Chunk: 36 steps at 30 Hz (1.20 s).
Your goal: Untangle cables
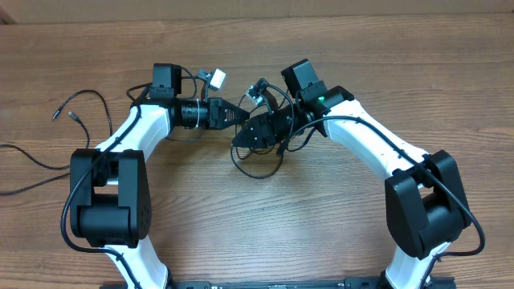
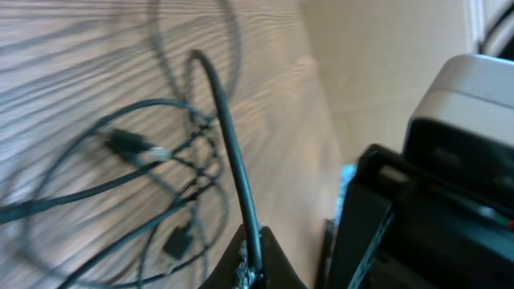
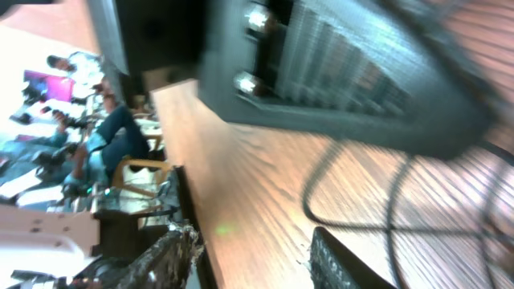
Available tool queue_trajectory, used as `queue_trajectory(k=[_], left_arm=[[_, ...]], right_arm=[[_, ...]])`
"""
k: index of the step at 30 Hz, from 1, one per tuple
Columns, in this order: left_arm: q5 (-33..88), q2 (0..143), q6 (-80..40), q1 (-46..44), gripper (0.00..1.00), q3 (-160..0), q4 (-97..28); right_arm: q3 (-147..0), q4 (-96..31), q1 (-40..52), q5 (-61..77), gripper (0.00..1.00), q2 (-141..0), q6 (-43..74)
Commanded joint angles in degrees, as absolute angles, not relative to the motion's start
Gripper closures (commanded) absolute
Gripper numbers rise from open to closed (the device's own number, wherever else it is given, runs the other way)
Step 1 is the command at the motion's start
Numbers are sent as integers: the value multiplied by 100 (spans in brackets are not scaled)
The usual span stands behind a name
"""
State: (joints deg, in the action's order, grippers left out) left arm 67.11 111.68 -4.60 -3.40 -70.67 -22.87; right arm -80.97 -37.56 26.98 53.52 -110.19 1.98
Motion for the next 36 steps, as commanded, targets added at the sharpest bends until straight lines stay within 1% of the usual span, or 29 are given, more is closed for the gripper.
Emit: queue_trajectory(k=[1, 5, 9, 11, 17, 20, 24, 29, 31, 34, 35, 36], left_arm=[[6093, 11240, -405, -231, 96, -7150, -2370], [6097, 11240, -355, -163, 96, -7150, -2401], [6090, 11240, -338, -134, 96, -7150, -2414], [6088, 11240, -336, -134, 96, -7150, -2414], [6080, 11240, -316, -128, 96, -7150, -2412], [6014, 11240, -318, -119, 96, -7150, -2414], [5975, 11240, -318, -117, 96, -7150, -2414], [5975, 11240, -318, -115, 96, -7150, -2414], [5972, 11240, -318, -115, 96, -7150, -2414], [5835, 11240, -322, -115, 96, -7150, -2416], [5725, 11240, -322, -115, 96, -7150, -2418], [5603, 11240, -340, -113, 96, -7150, -2423]], right_arm=[[-8136, -3835, 2569, 4751, 50, -10940, 486], [-8136, -3938, 2473, 4029, 47, -10940, 860], [-8136, -4062, 2462, 2434, 46, -10940, 1739], [-8136, -4095, 2480, 2025, 46, -10943, 1962], [-8136, -3990, 2502, 1833, 48, -11054, 1990], [-8136, -3999, 2502, 1496, 48, -11161, 2244], [-8136, -3863, 2502, 1463, 49, -11330, 2274], [-8136, -3686, 2502, 1461, 54, -11496, 2276], [-8136, -3640, 2502, 1459, 58, -11513, 2272], [-8136, -3588, 2502, 1457, 73, -11513, 2272], [-8136, -3581, 2502, 1455, 80, -11513, 2272], [-8136, -3583, 2502, 1435, 85, -11513, 2272]])
